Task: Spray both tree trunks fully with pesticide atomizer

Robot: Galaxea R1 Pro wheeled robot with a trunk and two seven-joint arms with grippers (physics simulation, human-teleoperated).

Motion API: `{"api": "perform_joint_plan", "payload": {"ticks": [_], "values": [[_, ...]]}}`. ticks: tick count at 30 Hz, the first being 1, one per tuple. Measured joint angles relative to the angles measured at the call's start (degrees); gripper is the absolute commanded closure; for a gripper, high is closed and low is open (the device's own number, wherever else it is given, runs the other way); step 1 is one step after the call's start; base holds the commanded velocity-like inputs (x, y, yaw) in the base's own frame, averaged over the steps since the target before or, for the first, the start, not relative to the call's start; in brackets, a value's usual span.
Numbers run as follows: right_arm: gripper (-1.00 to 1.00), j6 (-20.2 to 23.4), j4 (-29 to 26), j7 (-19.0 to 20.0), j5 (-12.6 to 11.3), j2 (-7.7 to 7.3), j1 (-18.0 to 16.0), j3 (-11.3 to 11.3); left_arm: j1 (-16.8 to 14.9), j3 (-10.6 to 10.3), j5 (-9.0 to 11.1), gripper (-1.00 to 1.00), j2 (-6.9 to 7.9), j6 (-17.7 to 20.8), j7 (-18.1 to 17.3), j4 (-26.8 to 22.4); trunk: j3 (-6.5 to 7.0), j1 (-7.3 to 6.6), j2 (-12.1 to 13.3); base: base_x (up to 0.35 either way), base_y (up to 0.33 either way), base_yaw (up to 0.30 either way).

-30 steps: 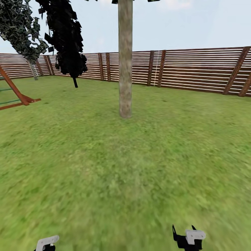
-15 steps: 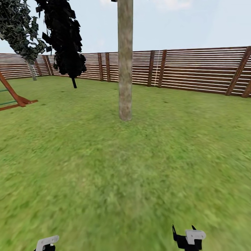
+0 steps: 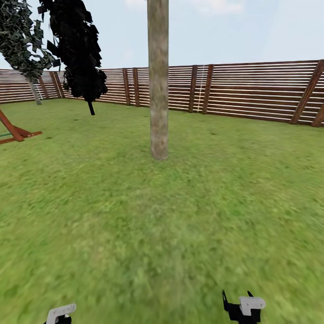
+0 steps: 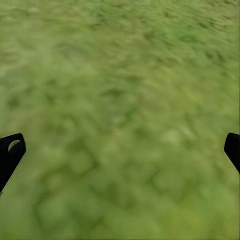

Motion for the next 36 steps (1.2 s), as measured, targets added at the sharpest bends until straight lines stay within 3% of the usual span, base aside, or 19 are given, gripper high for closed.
{"api": "perform_joint_plan", "payload": {"ticks": [30,36], "values": [[-1.0,0.0,0.0,-0.1,0.0,0.03,0.0,0.0,0.0,0.0,0.0,1.0,0.02,0.0,0.0,0.0,0.0,0.0,0.0,0.34,0.0,-0.001],[-1.0,0.0,0.0,0.0,0.0,0.01,0.0,0.0,0.0,0.0,0.0,1.0,0.04,0.0,0.0,0.0,0.15,0.0,0.0,0.34,0.0,-0.146]]}}
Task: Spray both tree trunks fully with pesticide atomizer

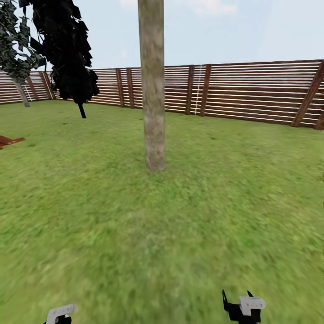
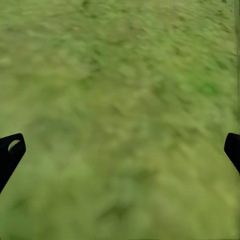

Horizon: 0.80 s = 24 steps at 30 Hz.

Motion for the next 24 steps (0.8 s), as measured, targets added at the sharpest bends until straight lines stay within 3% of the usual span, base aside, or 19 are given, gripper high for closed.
{"api": "perform_joint_plan", "payload": {"ticks": [24], "values": [[-1.0,0.0,0.0,0.0,0.0,-0.01,0.0,-0.1,0.0,0.0,0.0,1.0,0.01,0.0,0.0,0.0,0.03,0.0,0.0,0.34,0.0,-0.004]]}}
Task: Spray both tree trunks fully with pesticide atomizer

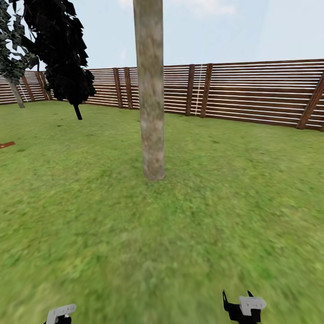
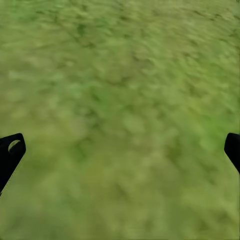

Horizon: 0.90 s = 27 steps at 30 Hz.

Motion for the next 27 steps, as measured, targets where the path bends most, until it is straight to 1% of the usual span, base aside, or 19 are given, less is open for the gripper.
{"api": "perform_joint_plan", "payload": {"ticks": [27], "values": [[-1.0,0.0,0.0,0.1,0.1,0.01,0.0,0.1,0.0,0.0,0.0,1.0,0.0,0.0,0.0,0.0,0.0,0.0,0.0,0.34,0.0,0.0]]}}
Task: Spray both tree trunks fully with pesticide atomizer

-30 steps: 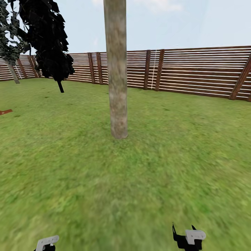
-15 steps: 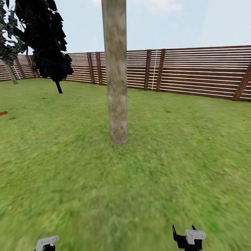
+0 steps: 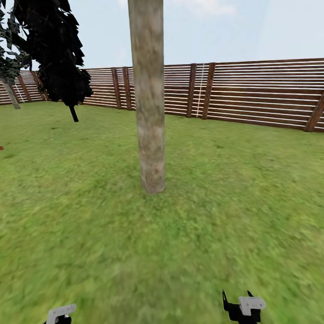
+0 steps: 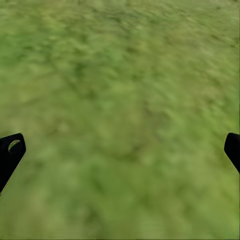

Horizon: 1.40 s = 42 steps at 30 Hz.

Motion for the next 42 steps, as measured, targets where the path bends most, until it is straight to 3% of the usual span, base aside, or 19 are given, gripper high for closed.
{"api": "perform_joint_plan", "payload": {"ticks": [22,33,35,37,38,40,42], "values": [[-1.0,0.0,0.0,0.0,0.0,0.07,0.0,0.0,0.0,0.0,0.0,1.0,-0.13,0.0,0.0,0.0,0.0,0.0,0.0,0.34,0.0,-0.052],[-1.0,0.0,-0.1,0.1,0.0,0.05,0.0,0.0,-0.1,0.1,0.0,1.0,-0.09,-0.1,-0.2,-0.1,0.0,0.01,0.0,0.282,-0.115,0.0],[-1.0,0.0,-0.8,0.3,0.1,-0.33,0.0,-0.1,-0.2,-0.3,-0.2,1.0,0.08,0.2,-0.8,-2.7,0.0,0.03,0.0,0.019,-0.006,0.0],[-1.0,0.1,-3.6,2.0,1.2,-0.38,0.0,1.1,-0.2,-0.5,-0.9,1.0,0.32,0.5,-1.2,-4.8,0.0,0.03,0.0,0.005,-0.002,0.0],[-1.0,0.6,-5.9,4.5,3.0,-0.39,0.0,2.9,-0.4,-0.8,-1.8,1.0,0.44,0.6,-2.2,-5.4,0.0,0.03,0.0,0.002,-0.001,0.0],[-1.0,5.9,-9.9,11.4,7.7,-0.35,-0.3,5.4,-1.1,-2.3,-5.6,1.0,0.91,0.8,-7.9,-7.1,0.01,0.03,0.0,0.0,0.0,0.0],[-1.0,13.9,-13.0,18.9,10.7,-0.17,-1.8,6.1,-3.0,-3.8,-10.2,1.0,1.09,1.1,-15.8,-9.2,0.01,0.03,0.0,0.0,0.0,0.0]]}}
